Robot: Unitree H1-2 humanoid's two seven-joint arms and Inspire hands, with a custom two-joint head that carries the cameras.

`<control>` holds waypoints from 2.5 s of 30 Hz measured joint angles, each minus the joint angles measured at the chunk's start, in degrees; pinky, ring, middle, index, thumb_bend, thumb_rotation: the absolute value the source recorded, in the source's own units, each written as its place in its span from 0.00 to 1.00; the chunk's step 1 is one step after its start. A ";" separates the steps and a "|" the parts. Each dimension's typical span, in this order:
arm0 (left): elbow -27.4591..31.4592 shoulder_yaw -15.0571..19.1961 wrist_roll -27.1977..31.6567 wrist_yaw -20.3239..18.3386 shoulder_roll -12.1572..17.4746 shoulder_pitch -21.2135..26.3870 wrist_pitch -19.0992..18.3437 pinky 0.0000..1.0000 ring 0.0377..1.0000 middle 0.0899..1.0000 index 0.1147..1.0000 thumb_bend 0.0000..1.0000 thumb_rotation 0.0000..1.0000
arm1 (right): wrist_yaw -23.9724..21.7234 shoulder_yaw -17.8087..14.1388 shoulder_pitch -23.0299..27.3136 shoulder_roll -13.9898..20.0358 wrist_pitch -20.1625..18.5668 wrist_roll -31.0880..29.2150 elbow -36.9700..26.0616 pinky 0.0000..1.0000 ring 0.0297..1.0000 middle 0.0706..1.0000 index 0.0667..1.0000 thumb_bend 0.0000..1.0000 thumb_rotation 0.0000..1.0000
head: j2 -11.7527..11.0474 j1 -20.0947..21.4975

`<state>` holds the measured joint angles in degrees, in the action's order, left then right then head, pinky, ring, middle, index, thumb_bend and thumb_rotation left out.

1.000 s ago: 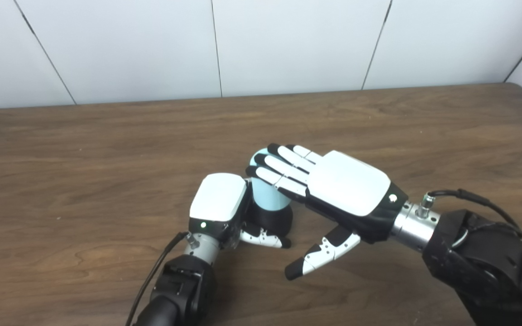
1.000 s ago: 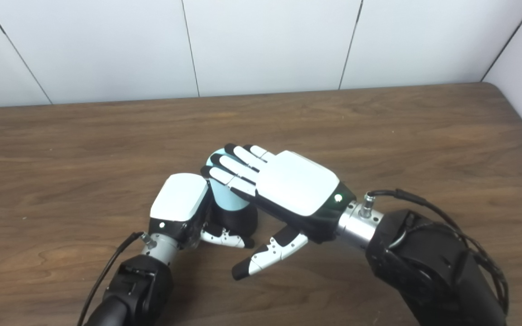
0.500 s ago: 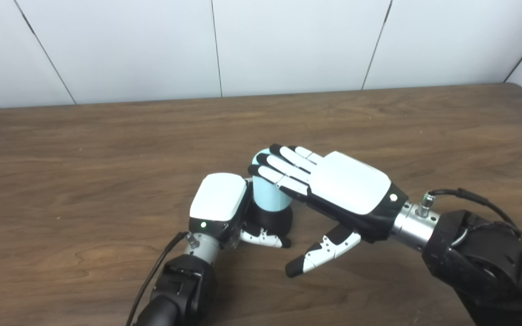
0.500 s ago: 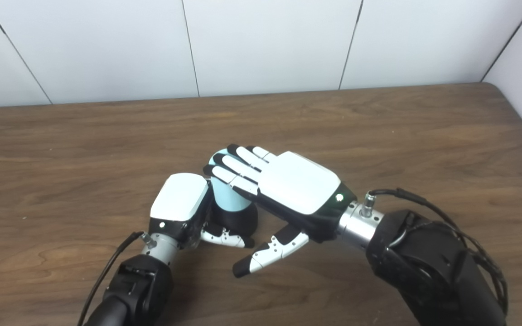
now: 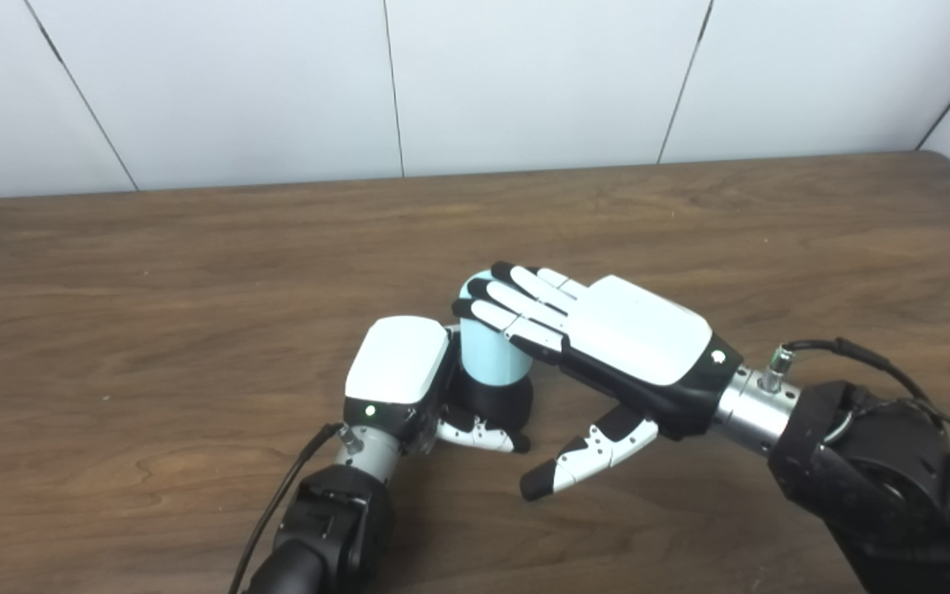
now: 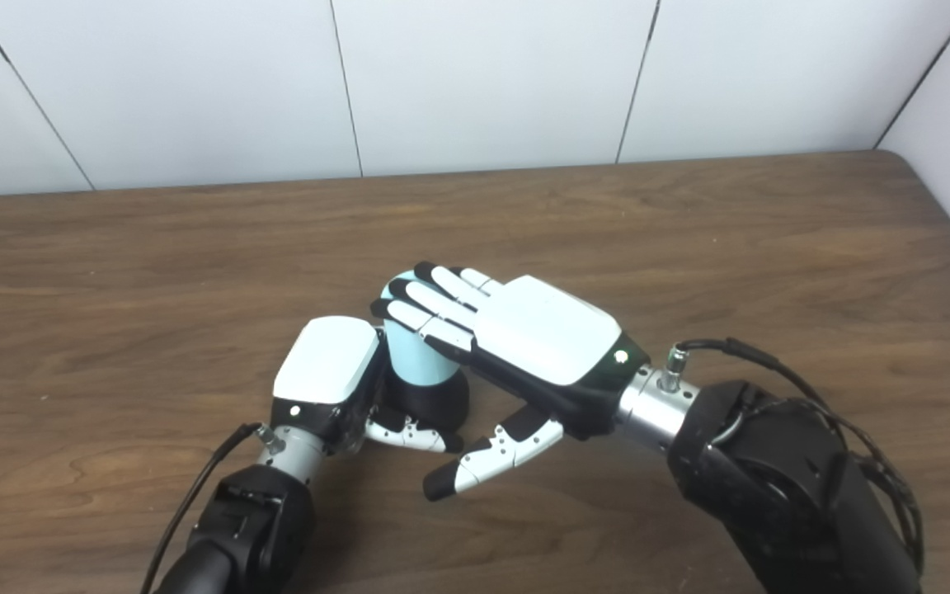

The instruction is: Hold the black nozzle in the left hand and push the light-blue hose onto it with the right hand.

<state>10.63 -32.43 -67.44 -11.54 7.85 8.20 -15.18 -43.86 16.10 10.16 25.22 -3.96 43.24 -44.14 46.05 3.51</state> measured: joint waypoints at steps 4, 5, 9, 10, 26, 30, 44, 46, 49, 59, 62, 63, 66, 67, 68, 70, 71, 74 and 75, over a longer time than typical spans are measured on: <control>0.00 0.00 0.00 -0.02 0.00 0.01 0.00 0.38 0.40 0.35 0.42 0.52 0.00 | 0.05 0.03 -0.02 0.00 0.00 0.02 0.00 0.99 1.00 0.99 0.96 0.73 1.00 | 0.00 -0.09; 0.00 0.00 0.00 -0.02 0.00 0.01 0.00 0.38 0.39 0.35 0.42 0.52 0.00 | 0.05 0.05 -0.02 0.00 0.00 0.05 -0.01 0.99 1.00 0.99 0.96 0.73 1.00 | 0.00 -0.09; 0.00 0.00 0.00 -0.02 0.00 0.01 0.01 0.38 0.39 0.35 0.42 0.52 0.00 | 0.05 0.19 -0.02 0.00 0.00 0.24 -0.04 0.99 1.00 0.99 0.96 0.73 1.00 | 0.00 0.00; 0.00 0.00 0.00 -0.02 0.00 0.01 0.01 0.38 0.39 0.35 0.42 0.52 0.00 | 0.05 0.28 -0.02 0.00 -0.01 0.38 -0.06 0.99 1.00 0.99 0.96 0.73 1.00 | 0.00 0.00; 0.16 0.01 0.00 -0.32 0.04 0.01 -0.04 0.39 0.40 0.35 0.42 0.52 0.00 | 0.24 -0.39 0.40 0.00 -0.56 -0.42 -0.11 1.00 1.00 1.00 0.98 0.71 1.00 | 0.18 0.18; 0.16 0.05 0.01 -0.32 -0.03 0.01 -0.03 0.38 0.39 0.35 0.42 0.52 0.00 | -0.92 -1.69 2.04 -0.01 -1.74 -2.33 -0.11 1.00 1.00 1.00 1.00 0.67 1.00 | 0.18 0.09; 0.30 -0.02 0.01 -0.32 -0.03 0.04 0.00 0.37 0.38 0.38 0.42 0.53 0.00 | -1.08 -9.81 9.20 -2.13 -11.80 -10.37 -3.73 0.97 1.00 1.00 0.97 0.63 1.00 | 0.18 -0.09; 0.30 -0.02 0.01 -0.32 -0.04 0.03 0.00 0.37 0.38 0.35 0.42 0.52 0.00 | -0.74 -10.26 9.21 -2.27 -12.13 -10.57 -3.73 0.94 1.00 0.98 0.97 0.63 1.00 | 0.09 0.00; 0.30 0.00 0.01 -0.32 -0.03 0.03 0.01 0.37 0.39 0.35 0.42 0.52 0.00 | -0.18 -10.49 9.20 -2.26 -12.23 -10.70 -3.73 0.94 1.00 0.98 0.96 0.63 1.00 | 0.18 0.00; 0.31 -0.02 0.02 -0.32 0.00 0.05 0.05 0.36 0.38 0.35 0.42 0.53 0.00 | -0.61 -7.76 8.83 -1.73 -12.11 -8.64 -3.73 0.97 1.00 0.99 0.97 0.63 1.00 | 0.26 0.00; 0.31 -0.03 0.02 -0.32 0.03 0.05 0.08 0.36 0.39 0.35 0.42 0.53 0.00 | -0.83 -6.97 8.43 -1.59 -11.88 -7.71 -3.73 0.98 1.00 1.00 0.98 0.64 1.00 | 0.26 0.09; 0.31 -0.03 0.02 -0.32 0.03 0.05 0.08 0.36 0.39 0.35 0.42 0.52 0.00 | -0.95 -6.75 8.30 -1.56 -11.75 -7.44 -3.73 0.99 1.00 1.00 0.98 0.64 1.00 | 0.26 0.09; 0.31 -0.03 0.02 -0.32 0.03 0.05 0.08 0.35 0.38 0.35 0.42 0.52 0.00 | -1.78 -5.64 8.04 -1.46 -11.22 -5.61 -3.73 0.99 1.00 1.00 0.98 0.65 1.00 | 0.26 0.09; 0.31 -0.04 0.02 -0.32 0.03 0.05 0.08 0.36 0.38 0.35 0.42 0.52 0.00 | -2.03 -5.31 7.97 -1.42 -11.13 -5.12 -3.73 0.99 1.00 1.00 0.98 0.64 1.00 | 0.26 0.00; 0.31 -0.04 0.02 -0.32 0.03 0.05 0.08 0.36 0.39 0.35 0.42 0.52 0.00 | -2.39 -4.80 7.89 -1.35 -10.93 -4.34 -3.72 0.99 1.00 1.00 0.99 0.64 1.00 | 0.26 0.00; 0.31 -0.09 0.02 -0.32 0.02 0.06 0.09 0.36 0.39 0.36 0.42 0.53 0.00 | -3.16 -3.71 7.35 -0.86 -9.97 -3.13 -3.58 0.99 1.00 1.00 0.99 0.65 1.00 | 0.35 -0.17; 0.32 -0.11 0.02 -0.32 0.03 0.05 0.09 0.36 0.39 0.36 0.42 0.53 0.00 | -3.57 -3.19 6.84 -0.56 -9.34 -2.65 -3.46 1.00 1.00 1.00 0.99 0.66 1.00 | 0.35 -0.17; 0.38 -0.09 0.01 -0.39 0.03 0.03 0.03 0.38 0.39 0.35 0.42 0.52 0.00 | -5.27 -1.41 4.92 -0.06 -8.60 -0.75 -2.61 1.00 1.00 1.00 1.00 0.67 1.00 | 0.44 -0.26; 0.43 -0.09 0.01 -0.51 0.04 0.03 0.00 0.38 0.39 0.35 0.42 0.52 0.00 | -5.88 -0.84 4.38 0.07 -8.34 0.04 -2.20 1.00 1.00 1.00 1.00 0.68 1.00 | 0.44 -0.26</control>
<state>11.07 -32.52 -67.44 -12.05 7.89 8.23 -15.17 -49.74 15.26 14.53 25.30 -12.30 43.27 -46.35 46.49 3.25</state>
